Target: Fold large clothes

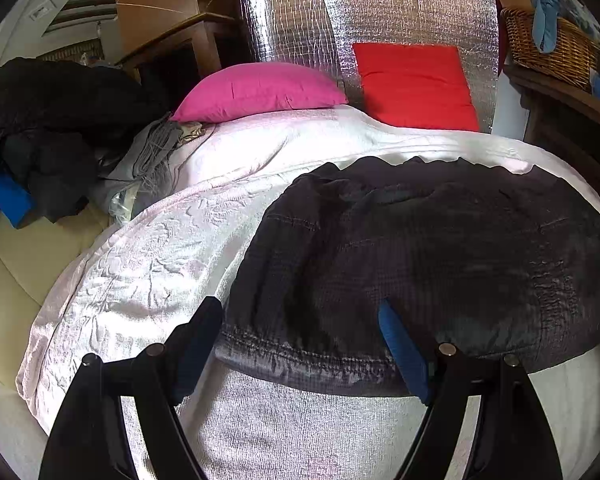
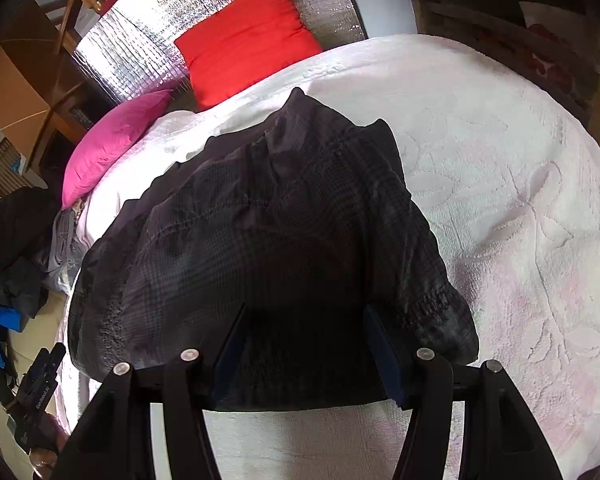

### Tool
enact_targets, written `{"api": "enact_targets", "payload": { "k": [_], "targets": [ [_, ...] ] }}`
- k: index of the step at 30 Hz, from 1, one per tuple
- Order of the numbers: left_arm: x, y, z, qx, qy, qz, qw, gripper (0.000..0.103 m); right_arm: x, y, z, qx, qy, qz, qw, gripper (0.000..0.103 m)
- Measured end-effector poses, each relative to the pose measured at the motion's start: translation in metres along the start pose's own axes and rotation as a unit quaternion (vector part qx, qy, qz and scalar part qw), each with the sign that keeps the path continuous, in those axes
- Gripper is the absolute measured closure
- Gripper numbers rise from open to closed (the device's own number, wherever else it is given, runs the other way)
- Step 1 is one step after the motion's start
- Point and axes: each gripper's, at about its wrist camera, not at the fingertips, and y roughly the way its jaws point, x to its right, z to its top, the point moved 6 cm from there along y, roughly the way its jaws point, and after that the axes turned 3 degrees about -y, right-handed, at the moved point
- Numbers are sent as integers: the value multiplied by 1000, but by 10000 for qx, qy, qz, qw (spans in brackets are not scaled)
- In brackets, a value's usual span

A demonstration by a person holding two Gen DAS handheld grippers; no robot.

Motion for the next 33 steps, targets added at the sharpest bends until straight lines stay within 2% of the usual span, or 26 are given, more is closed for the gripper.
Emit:
{"api": "enact_targets", "payload": {
  "k": [33],
  "targets": [
    [3, 6, -5, -129, 107, -28, 9999, 22, 2, 3, -1, 5, -120, 19, 9999, 39]
  ]
}}
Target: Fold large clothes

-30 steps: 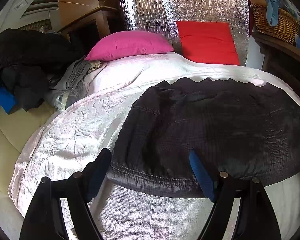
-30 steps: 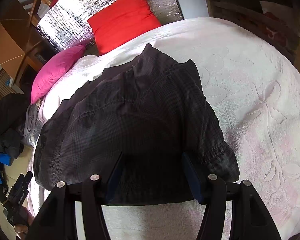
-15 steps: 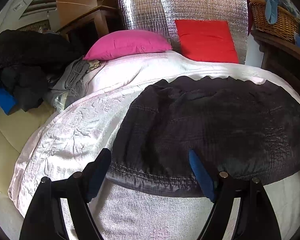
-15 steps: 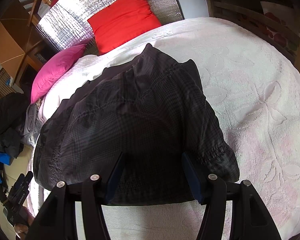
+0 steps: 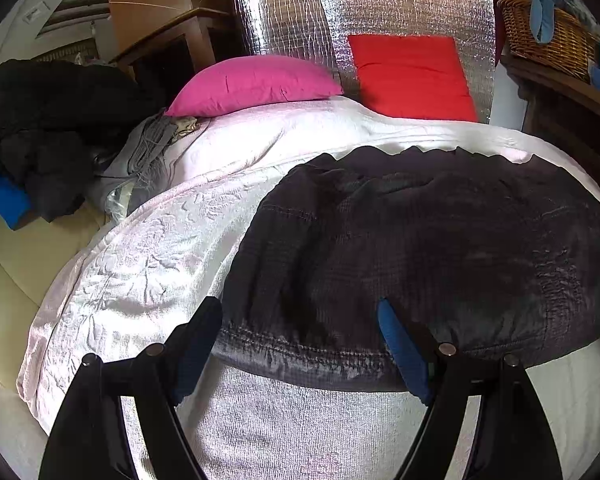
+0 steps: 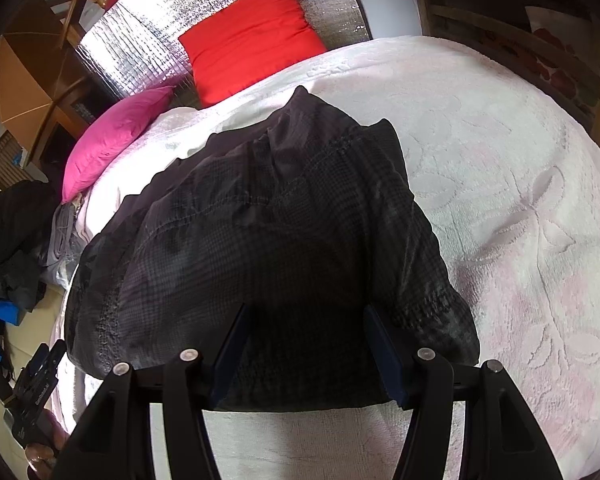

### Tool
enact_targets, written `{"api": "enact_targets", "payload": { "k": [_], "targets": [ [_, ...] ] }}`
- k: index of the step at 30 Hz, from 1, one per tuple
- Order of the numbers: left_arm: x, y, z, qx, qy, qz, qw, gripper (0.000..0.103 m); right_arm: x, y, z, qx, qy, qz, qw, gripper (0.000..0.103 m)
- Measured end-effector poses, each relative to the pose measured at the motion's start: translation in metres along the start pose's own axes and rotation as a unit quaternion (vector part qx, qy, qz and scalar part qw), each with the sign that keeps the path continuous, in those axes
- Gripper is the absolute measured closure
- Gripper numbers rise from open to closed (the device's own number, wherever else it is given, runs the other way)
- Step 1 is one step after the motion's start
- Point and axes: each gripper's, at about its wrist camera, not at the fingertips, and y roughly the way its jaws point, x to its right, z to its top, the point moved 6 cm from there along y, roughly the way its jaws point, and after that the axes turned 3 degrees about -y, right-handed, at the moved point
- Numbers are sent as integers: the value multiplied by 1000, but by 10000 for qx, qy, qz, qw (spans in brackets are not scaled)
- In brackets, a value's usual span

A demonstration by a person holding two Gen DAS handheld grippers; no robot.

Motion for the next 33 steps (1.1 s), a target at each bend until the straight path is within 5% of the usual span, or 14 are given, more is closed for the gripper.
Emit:
{"api": "enact_targets", "payload": {
  "k": [6, 11, 15, 21, 27, 33],
  "targets": [
    [0, 2, -5, -213, -206, -141, 9995, 22, 2, -15, -1, 173, 148, 329, 9992, 39],
    [0, -4, -21, -636, -695, -835, 9920, 22, 1, -38, -16, 160, 491, 1114, 9924, 34],
    [-6, -3, -39, -1108, -1340, -1459, 9739, 22, -2, -42, -44, -93, 846, 1669, 9823, 32],
    [-23, 18, -46, -1460, -2202, -1727, 9489, 22, 0, -14, -60, -552, 1440, 1895, 9697, 31],
    [-33, 47, -46, -1700, -3106, -1962, 9144, 22, 3, 24, -53, -513, 2050, 1768, 9613, 31],
    [-39, 71, -44, -1651, -3892, -2068, 8823, 18, 3, 42, -25, 2, 2403, 1692, 9558, 28]
  ]
}}
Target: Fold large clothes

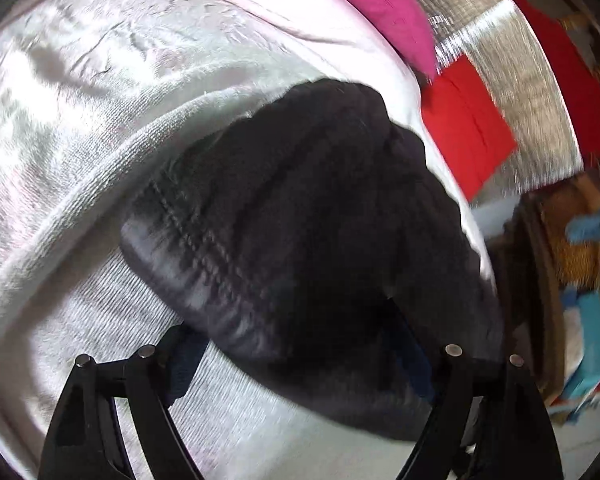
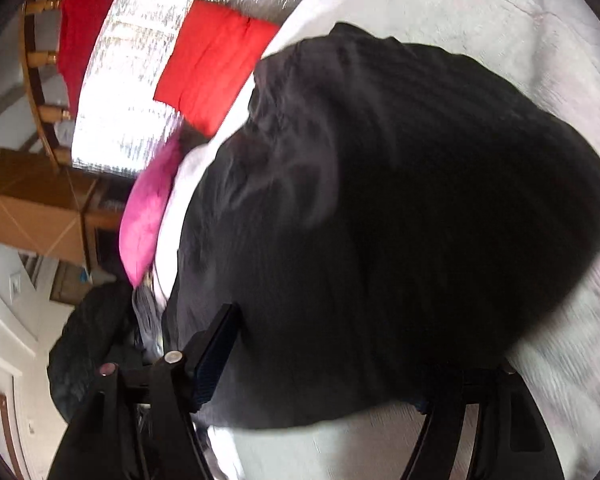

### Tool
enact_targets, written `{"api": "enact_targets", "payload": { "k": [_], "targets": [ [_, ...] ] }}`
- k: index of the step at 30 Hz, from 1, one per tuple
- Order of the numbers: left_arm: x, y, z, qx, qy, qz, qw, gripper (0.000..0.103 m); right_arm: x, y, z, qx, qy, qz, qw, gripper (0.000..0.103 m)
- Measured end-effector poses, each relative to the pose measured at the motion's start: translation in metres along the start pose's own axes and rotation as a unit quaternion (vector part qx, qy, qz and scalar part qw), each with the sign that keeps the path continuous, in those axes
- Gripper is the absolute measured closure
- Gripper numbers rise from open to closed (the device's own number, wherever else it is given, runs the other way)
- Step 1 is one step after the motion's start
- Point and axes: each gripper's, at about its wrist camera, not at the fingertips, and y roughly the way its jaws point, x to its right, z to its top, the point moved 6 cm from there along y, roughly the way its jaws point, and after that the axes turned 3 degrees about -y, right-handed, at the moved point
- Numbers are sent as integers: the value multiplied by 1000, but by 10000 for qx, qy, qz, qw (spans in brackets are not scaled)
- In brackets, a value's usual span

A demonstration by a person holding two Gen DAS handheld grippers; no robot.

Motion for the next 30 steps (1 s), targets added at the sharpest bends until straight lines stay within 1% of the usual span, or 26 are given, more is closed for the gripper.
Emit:
{"api": "enact_targets", "payload": {
  "k": [2, 3, 4, 5, 6, 7, 8, 9, 11, 12, 16, 19, 22, 25, 26, 27, 28, 29, 30],
  "targets": [
    [0, 1, 2, 101, -89, -61, 9999, 18, 2, 2, 7, 235, 151, 50, 9996, 28],
    [-1, 0, 3, 190, -101, -56, 9998, 28, 2, 3, 10, 339, 170, 65, 9993, 29],
    [-3, -2, 4, 285, -55, -12, 9996, 35, 2, 2, 13, 414, 164, 42, 9990, 34],
    [-2, -1, 3, 338, 28, 18, 9994, 43, 2, 2, 14, 492, 118, -44, 9987, 43],
    [-1, -1, 3, 383, 95, 20, 9992, 51, 0, 2, 14, 536, 51, -138, 9985, 48],
    [2, -4, 2, 458, 204, 17, 9987, 54, -3, 2, 14, 604, -89, -264, 9978, 54],
    [4, -6, 2, 520, 320, 36, 9981, 61, -7, 0, 13, 662, -178, -301, 9972, 61],
    [9, -11, 0, 601, 502, 83, 9969, 67, -14, -3, 11, 750, -411, -412, 9955, 63],
    [17, -14, 2, 722, 757, 156, 9944, 71, -28, -10, 7, 903, -807, -609, 9908, 68],
    [18, -19, 0, 778, 850, 185, 9932, 72, -34, -14, 5, 949, -941, -643, 9889, 68],
    [12, -36, -13, 652, 946, 132, 9933, 73, -35, -29, 0, 865, -932, -505, 9906, 69],
    [0, -56, -32, 531, 1075, 83, 9927, 73, -28, -47, -8, 701, -1000, -470, 9914, 69],
    [-9, -72, -48, 555, 1180, 79, 9914, 73, -24, -64, -23, 513, -1104, -389, 9918, 69],
    [-24, -83, -71, 602, 1340, 202, 9889, 72, -13, -80, -48, 411, -1252, -415, 9904, 69],
    [-27, -82, -76, 585, 1366, 253, 9886, 69, -6, -81, -56, 368, -1249, -443, 9905, 68],
    [-32, -79, -79, 545, 1364, 364, 9885, 62, 3, -79, -60, 259, -1161, -472, 9918, 68],
    [-36, -80, -76, 514, 1331, 429, 9888, 58, 9, -74, -59, 157, -1041, -456, 9934, 64],
    [-39, -76, -75, 439, 1297, 515, 9892, 52, 17, -70, -57, 32, -846, -381, 9957, 55],
    [-41, -76, -74, 382, 1289, 571, 9893, 48, 18, -66, -57, -38, -707, -368, 9968, 46]
  ]
}}
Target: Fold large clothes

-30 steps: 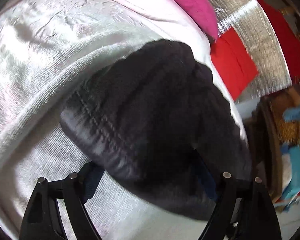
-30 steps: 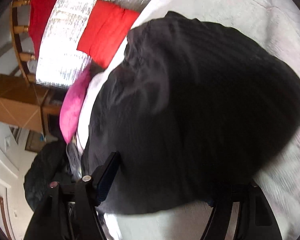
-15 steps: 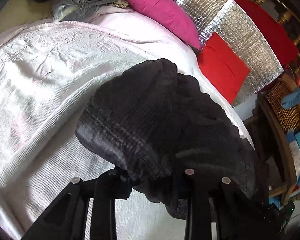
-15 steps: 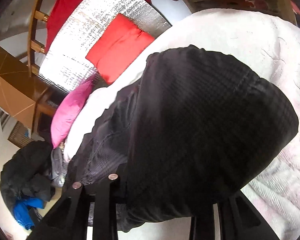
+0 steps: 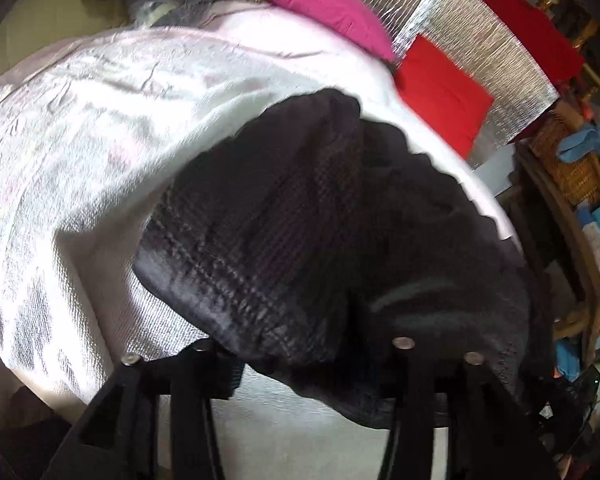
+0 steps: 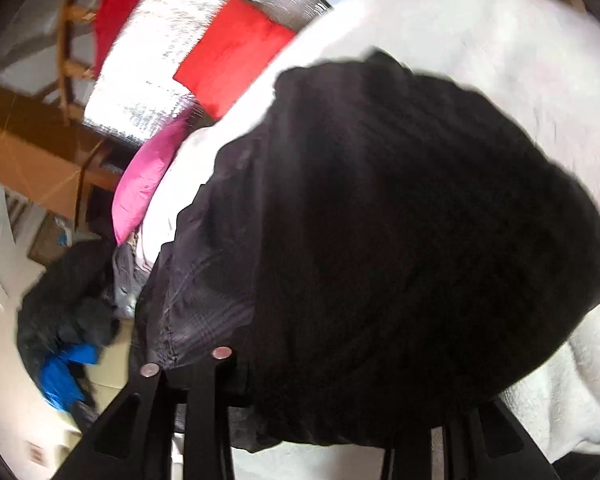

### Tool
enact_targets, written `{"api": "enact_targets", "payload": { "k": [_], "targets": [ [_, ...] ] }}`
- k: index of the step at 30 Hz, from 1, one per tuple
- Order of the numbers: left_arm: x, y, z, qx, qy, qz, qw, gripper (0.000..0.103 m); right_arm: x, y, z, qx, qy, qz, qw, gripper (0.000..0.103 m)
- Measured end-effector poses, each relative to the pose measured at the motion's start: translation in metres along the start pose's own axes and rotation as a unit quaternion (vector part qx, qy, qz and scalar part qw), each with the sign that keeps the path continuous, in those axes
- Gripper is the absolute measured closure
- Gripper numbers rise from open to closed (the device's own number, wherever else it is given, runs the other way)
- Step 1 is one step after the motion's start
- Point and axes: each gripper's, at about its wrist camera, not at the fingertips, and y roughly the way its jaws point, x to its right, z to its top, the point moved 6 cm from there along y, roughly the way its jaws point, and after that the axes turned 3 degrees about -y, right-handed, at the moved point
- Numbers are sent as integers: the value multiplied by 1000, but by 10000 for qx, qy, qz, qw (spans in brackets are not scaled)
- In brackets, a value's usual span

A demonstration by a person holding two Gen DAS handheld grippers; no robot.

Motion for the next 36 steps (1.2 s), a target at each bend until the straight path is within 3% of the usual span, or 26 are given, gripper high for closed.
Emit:
{"api": "enact_targets", "payload": {
  "k": [1, 6, 9, 12, 15, 16, 18, 19, 22, 23, 25, 28, 33, 36],
  "targets": [
    [-1, -1, 1, -44, -22, 5, 10000, 48, 5, 0, 0, -82, 174, -125, 9997, 39],
    [-3, -41, -11, 75, 376, 307, 9988, 42, 0, -32, -19, -372, -58, -124, 9992, 39],
    [-4, -87, -17, 649, 897, 399, 9930, 37, -18, -62, -32, -548, -857, -331, 9943, 39],
    [12, -110, 3, 1231, 1427, 611, 9802, 28, -48, -93, -20, -94, -1552, -360, 9872, 39],
    [18, -99, 30, 1349, 1642, 946, 9726, 28, -72, -101, 12, 432, -1717, -307, 9837, 48],
    [18, -91, 37, 1316, 1701, 1059, 9708, 28, -75, -95, 23, 523, -1733, -399, 9827, 53],
    [15, -61, 47, 1087, 1852, 1407, 9665, 28, -78, -73, 40, 550, -1641, -623, 9829, 53],
    [12, -48, 47, 989, 1865, 1472, 9663, 28, -75, -60, 47, 514, -1588, -688, 9836, 55],
    [-19, -1, 31, 215, 1621, 1574, 9739, 27, -45, -17, 59, 342, -1291, -1182, 9840, 57],
    [-26, 3, 31, 177, 1462, 1487, 9779, 24, -28, -4, 63, 311, -1233, -1418, 9817, 64],
    [-29, -1, 36, 234, 1226, 1347, 9830, 22, -11, 9, 62, 222, -1189, -1550, 9805, 66],
    [-22, -2, 37, 379, 1609, 1538, 9742, 22, -27, 1, 66, 347, -1414, -1610, 9762, 66],
    [-13, -3, 35, 660, 1904, 1801, 9628, 23, -60, -12, 79, 944, -1683, -1266, 9730, 63],
    [-10, -2, 34, 744, 2029, 1915, 9574, 23, -53, 9, 89, 753, -1633, -1472, 9726, 62]
  ]
}}
